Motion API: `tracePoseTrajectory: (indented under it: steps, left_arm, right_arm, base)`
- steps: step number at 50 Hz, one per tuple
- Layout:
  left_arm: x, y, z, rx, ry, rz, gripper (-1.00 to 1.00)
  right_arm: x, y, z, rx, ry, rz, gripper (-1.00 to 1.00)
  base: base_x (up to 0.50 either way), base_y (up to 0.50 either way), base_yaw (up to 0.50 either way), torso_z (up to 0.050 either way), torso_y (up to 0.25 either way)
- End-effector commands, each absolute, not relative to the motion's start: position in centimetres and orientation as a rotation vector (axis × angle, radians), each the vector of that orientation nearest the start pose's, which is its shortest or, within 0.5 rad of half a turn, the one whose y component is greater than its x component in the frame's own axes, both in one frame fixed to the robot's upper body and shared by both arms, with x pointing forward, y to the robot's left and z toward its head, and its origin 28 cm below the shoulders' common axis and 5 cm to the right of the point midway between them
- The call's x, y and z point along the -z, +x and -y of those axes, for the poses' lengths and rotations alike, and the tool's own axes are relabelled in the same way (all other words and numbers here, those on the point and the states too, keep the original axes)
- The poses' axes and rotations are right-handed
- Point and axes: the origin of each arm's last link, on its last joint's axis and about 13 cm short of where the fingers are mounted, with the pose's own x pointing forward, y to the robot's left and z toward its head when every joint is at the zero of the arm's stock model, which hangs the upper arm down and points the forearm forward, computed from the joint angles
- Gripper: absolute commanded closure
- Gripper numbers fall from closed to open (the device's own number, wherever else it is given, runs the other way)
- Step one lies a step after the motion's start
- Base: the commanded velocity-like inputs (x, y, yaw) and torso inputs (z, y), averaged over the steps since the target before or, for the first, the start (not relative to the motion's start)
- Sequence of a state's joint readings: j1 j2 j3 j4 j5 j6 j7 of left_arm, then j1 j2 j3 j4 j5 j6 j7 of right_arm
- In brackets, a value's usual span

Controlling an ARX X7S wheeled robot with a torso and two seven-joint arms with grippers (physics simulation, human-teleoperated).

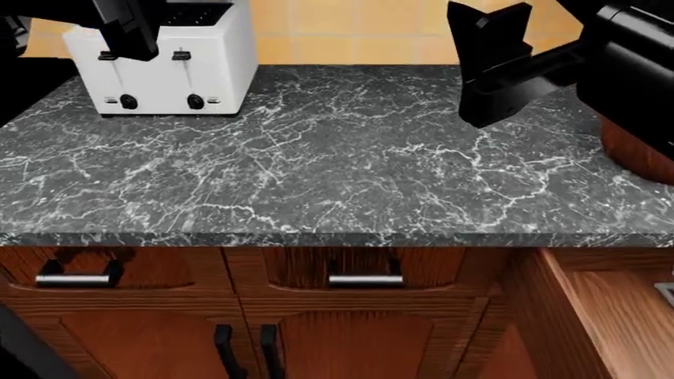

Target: Place the bar in the bowl and close the drawer.

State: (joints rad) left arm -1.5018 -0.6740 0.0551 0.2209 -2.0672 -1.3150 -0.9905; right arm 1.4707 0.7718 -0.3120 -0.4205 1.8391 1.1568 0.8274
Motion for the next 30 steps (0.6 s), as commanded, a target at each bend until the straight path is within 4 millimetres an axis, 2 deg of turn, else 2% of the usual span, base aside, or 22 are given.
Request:
tracePoseTrajectory:
  steps: [1,13,19,27,30]
  left_arm:
    - [-39.66,19.23,-26.5,0.424,-0.044,0.127,-1.0]
    - [-39.77,19.28,-26.43,0.424,-0.042,0.126,-1.0]
    - [-39.75,19.39,-26.47,0.421,-0.043,0.125,-1.0]
    - [-39.69,19.39,-26.44,0.416,-0.041,0.124,-1.0]
    - [-39.65,19.44,-26.43,0.415,-0.042,0.122,-1.0]
  right_arm:
    - [-37.05,20.12,13.57,-0.371,-0.17,0.148,-1.0]
    - [-37.35,20.29,13.63,-0.339,-0.165,0.145,-1.0]
    - [-37.21,20.33,13.47,-0.263,-0.19,0.189,-1.0]
    - [-36.82,19.98,13.45,-0.332,-0.2,0.157,-1.0]
    - [-36.68,20.05,13.47,-0.344,-0.198,0.143,-1.0]
  base:
    - [0.5,0.0,0.0,0.0,0.0]
    - [0.47,0.0,0.0,0.0,0.001]
    - [0.01,0.0,0.0,0.0,0.0]
    - [0.01,0.0,-0.03,0.0,0.0]
    - [0.0,0.0,-0.5,0.0,0.0]
